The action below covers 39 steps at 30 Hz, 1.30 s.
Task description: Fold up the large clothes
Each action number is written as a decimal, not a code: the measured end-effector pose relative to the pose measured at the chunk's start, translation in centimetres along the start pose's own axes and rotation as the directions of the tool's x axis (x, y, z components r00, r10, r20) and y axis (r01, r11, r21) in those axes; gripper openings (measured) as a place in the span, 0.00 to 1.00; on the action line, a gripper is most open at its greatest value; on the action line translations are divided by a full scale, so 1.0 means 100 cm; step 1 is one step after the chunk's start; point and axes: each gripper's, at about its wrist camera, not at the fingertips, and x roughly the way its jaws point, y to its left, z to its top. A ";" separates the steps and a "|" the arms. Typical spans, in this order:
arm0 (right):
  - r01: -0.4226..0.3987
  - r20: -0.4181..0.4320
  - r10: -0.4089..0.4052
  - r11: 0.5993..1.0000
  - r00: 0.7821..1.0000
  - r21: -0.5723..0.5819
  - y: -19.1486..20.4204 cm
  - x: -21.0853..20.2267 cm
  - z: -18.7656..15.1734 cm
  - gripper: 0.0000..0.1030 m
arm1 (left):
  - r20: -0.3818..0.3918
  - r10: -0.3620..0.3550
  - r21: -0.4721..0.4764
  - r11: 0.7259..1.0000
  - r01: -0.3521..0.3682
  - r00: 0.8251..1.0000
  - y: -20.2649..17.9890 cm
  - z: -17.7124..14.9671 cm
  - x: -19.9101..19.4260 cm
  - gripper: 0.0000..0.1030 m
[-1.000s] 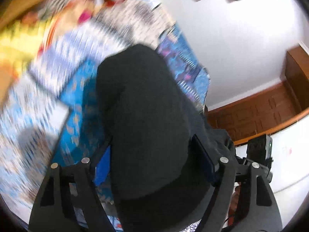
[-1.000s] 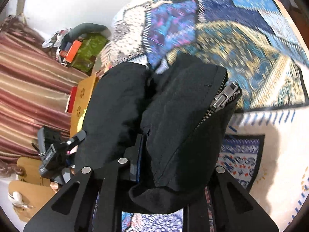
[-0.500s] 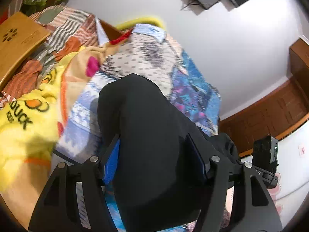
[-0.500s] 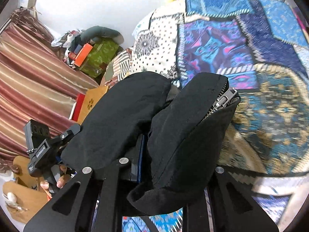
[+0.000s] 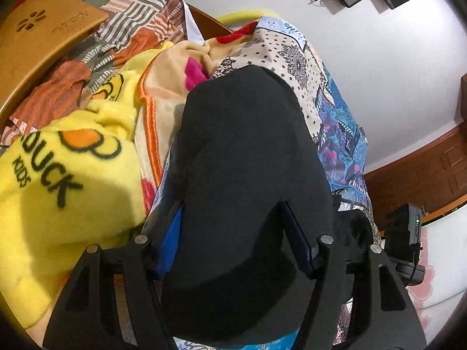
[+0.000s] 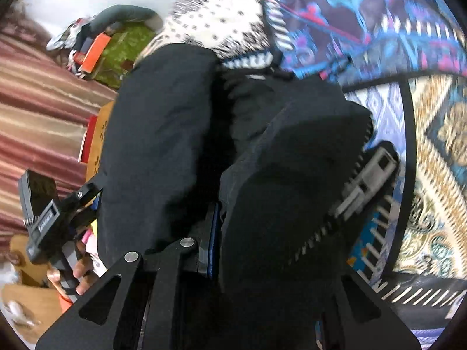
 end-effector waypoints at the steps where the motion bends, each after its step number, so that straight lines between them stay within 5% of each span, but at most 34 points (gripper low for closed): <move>1: 0.003 -0.005 -0.003 1.000 1.000 0.007 -0.002 -0.001 -0.002 0.18 | -0.002 0.006 0.001 1.000 -0.006 1.000 -0.001 -0.001 -0.001 0.64; 5: 0.079 -0.009 -0.079 0.996 0.997 -0.041 0.002 -0.015 -0.017 0.26 | -0.014 0.069 0.013 0.998 -0.068 0.998 -0.009 -0.006 -0.009 0.64; 12: 0.160 0.045 -0.155 0.981 0.987 -0.109 0.012 -0.067 -0.037 0.27 | 0.008 0.206 0.166 0.965 -0.205 0.978 -0.048 -0.028 -0.035 0.63; 19: 0.200 0.213 -0.161 0.963 0.964 -0.178 0.038 -0.142 -0.062 0.28 | 0.113 0.176 0.276 0.940 -0.202 0.978 -0.108 -0.056 -0.096 0.63; 25: 0.186 0.372 -0.079 0.947 0.925 -0.262 0.088 -0.206 -0.088 0.28 | 0.258 0.097 0.363 0.912 -0.190 0.961 -0.169 -0.084 -0.169 0.63; 29: 0.163 0.448 0.010 0.924 0.894 -0.346 0.118 -0.243 -0.113 0.37 | 0.366 0.031 0.415 0.889 -0.193 0.930 -0.205 -0.112 -0.220 0.64; 33: 0.161 0.539 0.090 0.902 0.837 -0.401 0.138 -0.279 -0.151 0.39 | 0.472 -0.037 0.454 0.867 -0.206 0.881 -0.233 -0.149 -0.266 0.64; 39: 0.220 0.704 0.171 0.877 0.689 -0.427 0.156 -0.333 -0.210 0.39 | 0.633 -0.111 0.465 0.846 -0.262 0.766 -0.261 -0.204 -0.321 0.64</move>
